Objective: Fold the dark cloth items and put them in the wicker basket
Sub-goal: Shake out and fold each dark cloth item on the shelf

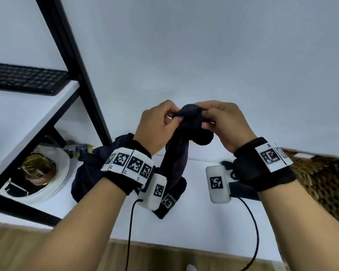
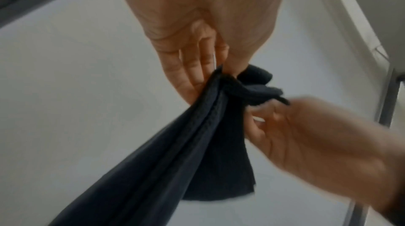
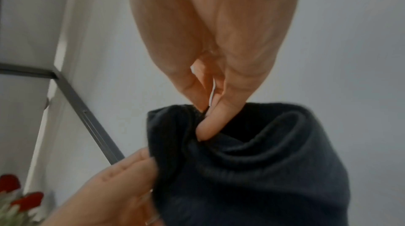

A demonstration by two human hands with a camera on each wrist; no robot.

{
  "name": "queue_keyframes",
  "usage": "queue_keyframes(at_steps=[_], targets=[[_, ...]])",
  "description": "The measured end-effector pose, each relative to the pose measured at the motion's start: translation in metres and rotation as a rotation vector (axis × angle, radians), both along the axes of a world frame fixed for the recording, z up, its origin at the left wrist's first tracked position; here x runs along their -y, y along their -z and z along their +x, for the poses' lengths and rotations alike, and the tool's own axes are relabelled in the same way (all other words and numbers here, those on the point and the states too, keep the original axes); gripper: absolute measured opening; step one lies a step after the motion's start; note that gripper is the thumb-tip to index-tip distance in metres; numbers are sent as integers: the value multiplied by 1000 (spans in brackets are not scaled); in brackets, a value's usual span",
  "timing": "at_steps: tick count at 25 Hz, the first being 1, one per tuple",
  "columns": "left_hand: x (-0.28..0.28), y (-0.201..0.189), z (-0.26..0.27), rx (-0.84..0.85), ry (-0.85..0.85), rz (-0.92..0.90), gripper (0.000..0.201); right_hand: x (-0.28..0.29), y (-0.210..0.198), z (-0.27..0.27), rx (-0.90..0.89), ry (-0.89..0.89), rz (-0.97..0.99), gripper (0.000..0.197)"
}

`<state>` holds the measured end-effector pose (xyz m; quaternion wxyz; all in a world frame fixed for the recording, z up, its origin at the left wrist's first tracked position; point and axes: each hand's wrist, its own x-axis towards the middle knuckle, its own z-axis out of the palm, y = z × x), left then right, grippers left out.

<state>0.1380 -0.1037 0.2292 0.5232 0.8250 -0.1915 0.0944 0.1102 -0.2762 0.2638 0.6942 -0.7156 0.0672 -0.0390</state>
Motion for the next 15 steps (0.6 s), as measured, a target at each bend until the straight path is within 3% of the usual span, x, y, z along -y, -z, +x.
queue_keyframes(at_steps=[4, 7, 10, 12, 13, 15], targets=[[1, 4, -6, -181, 115, -100, 10, 21, 8, -18, 67, 90, -496, 17], [9, 32, -14, -406, 182, -74, 11, 36, 34, -31, 34, 107, -802, 11], [2, 113, -13, -694, 1, -37, 12, 51, 74, -41, -102, 46, -908, 10], [-9, 188, -16, -817, -171, 228, 5, 53, 108, -44, -189, -41, -926, 10], [-11, 220, -23, -882, -228, 399, 13, 52, 128, -44, -223, -81, -930, 10], [-12, 272, -35, -1058, -335, 567, 58, 48, 167, -39, -272, -109, -911, 9]])
